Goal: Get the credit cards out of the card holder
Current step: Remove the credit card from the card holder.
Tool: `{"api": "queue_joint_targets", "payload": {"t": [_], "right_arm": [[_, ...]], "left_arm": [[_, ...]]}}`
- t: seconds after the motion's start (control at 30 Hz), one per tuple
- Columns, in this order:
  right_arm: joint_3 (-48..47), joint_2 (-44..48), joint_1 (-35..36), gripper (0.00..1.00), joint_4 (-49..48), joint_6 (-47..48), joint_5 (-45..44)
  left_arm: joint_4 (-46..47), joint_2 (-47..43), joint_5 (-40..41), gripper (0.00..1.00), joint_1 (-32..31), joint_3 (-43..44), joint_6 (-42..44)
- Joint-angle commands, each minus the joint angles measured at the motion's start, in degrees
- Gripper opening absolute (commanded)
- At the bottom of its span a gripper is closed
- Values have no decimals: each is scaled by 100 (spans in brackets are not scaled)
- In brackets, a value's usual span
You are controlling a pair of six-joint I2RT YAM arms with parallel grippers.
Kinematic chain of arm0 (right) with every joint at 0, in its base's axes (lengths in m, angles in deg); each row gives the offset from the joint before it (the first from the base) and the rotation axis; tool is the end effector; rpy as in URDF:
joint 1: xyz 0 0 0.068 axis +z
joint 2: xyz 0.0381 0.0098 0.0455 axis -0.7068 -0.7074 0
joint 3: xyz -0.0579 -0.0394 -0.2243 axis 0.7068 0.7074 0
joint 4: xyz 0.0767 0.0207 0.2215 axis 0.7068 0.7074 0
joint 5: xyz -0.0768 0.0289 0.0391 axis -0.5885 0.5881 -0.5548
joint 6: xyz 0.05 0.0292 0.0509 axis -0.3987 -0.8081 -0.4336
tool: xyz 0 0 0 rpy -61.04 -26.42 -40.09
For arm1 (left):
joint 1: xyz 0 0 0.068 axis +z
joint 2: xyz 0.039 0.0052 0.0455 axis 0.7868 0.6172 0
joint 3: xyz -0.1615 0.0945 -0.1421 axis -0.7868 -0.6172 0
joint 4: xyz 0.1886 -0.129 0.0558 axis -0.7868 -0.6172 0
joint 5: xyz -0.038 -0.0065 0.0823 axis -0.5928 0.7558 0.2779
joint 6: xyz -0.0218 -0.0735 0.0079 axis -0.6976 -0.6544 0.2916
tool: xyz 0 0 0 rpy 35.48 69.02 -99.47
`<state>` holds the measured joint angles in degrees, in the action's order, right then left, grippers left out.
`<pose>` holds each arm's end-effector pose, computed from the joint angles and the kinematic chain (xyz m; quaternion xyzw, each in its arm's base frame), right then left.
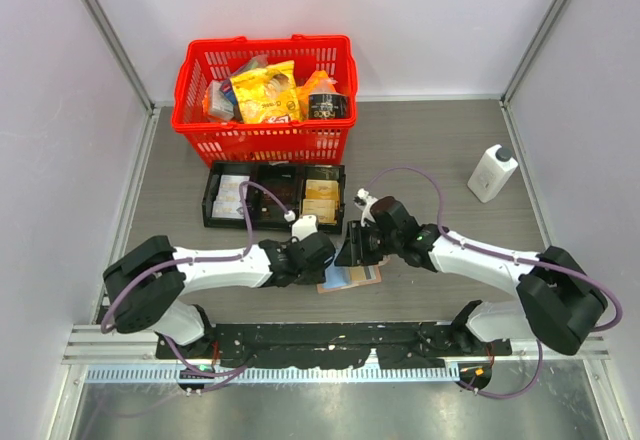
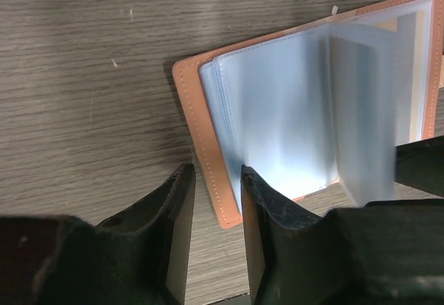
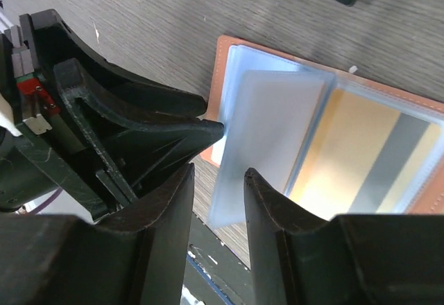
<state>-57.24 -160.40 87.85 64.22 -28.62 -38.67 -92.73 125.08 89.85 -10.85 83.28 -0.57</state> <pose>0.1767 0.1947 0.1465 -0.1141 0.9009 0.3706 0.1948 0.1414 -0.2312 0.1149 -0.0252 0.9566 -0.1515 0.2477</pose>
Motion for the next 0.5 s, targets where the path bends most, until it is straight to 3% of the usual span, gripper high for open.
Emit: {"api": "queue_joint_targets", "payload": {"t": [0.0, 0.47], "right_arm": [[-237, -183, 116, 40, -306, -40, 4], [-360, 19, 116, 36, 1284, 12, -2492]], "left_arm": [[159, -418, 208, 36, -37, -189, -251], [-9, -1245, 446, 35, -28, -330, -339]]}}
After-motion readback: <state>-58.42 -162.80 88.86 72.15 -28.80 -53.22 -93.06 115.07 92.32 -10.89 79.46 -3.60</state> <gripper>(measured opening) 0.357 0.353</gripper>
